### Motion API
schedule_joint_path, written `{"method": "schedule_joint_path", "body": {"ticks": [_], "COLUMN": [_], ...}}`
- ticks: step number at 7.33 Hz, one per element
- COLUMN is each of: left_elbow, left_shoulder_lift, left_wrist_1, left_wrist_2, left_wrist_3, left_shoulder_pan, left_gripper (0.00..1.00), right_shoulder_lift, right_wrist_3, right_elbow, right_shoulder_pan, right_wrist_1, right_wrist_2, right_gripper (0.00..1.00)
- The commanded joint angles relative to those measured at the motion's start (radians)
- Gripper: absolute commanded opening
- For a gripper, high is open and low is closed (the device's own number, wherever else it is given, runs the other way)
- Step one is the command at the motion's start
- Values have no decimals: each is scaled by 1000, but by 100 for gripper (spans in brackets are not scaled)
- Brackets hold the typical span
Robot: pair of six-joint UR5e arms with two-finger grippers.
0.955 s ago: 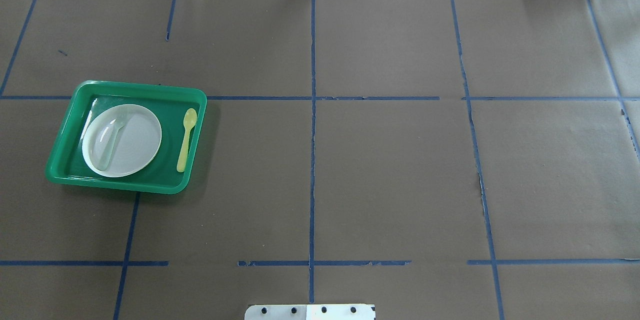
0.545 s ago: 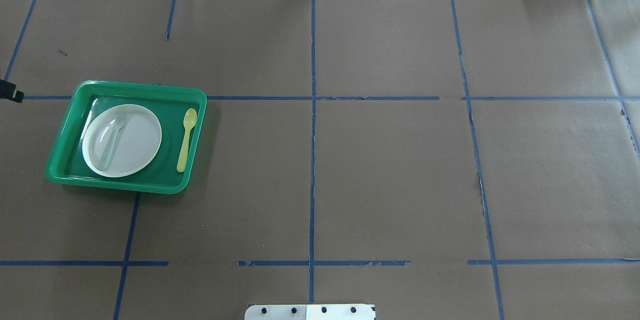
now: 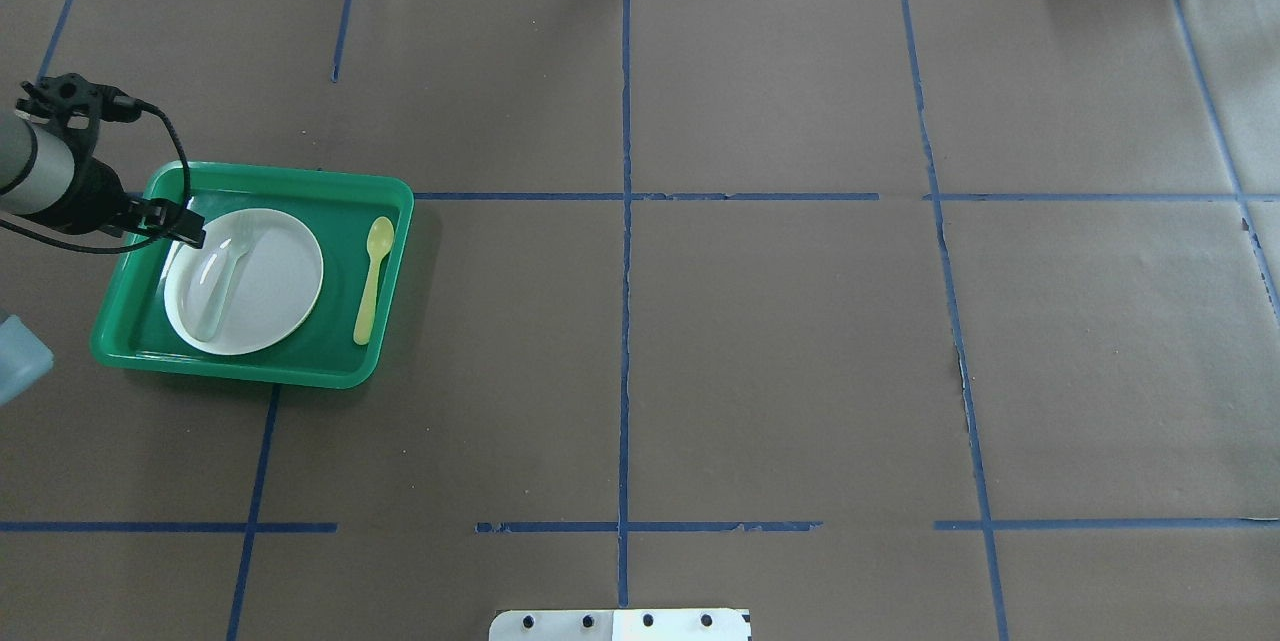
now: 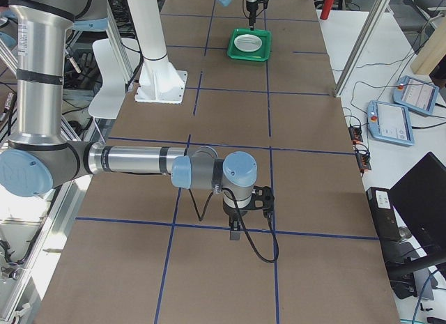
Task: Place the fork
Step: 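Move the left gripper over the white fork on the plate and lower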
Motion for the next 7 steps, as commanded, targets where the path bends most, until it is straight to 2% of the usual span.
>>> {"method": "schedule_joint_path", "body": {"ticks": [1,4,5,7], "left_elbow": [29,60,60,69], "left_shoulder_lift": [-31,-31,-31,-31], "left_wrist_1": [1,-2,-3,-2], "left_wrist_2": [8,0,-4,-6], "left_wrist_3": [-21,-13,-19,-23], "left_shoulder_pan": [53,69,76,87], "left_gripper": [98,73,69,69], "right_shoulder_lift": [0,0,0,0], "right_wrist_3": [0,0,0,2], "right_elbow": [0,0,0,0], "right_shoulder_pan": [0,0,0,0], "right_wrist_1": [0,0,0,0], "right_wrist_2": [0,0,0,0], "right_gripper": [100,100,100,100]}}
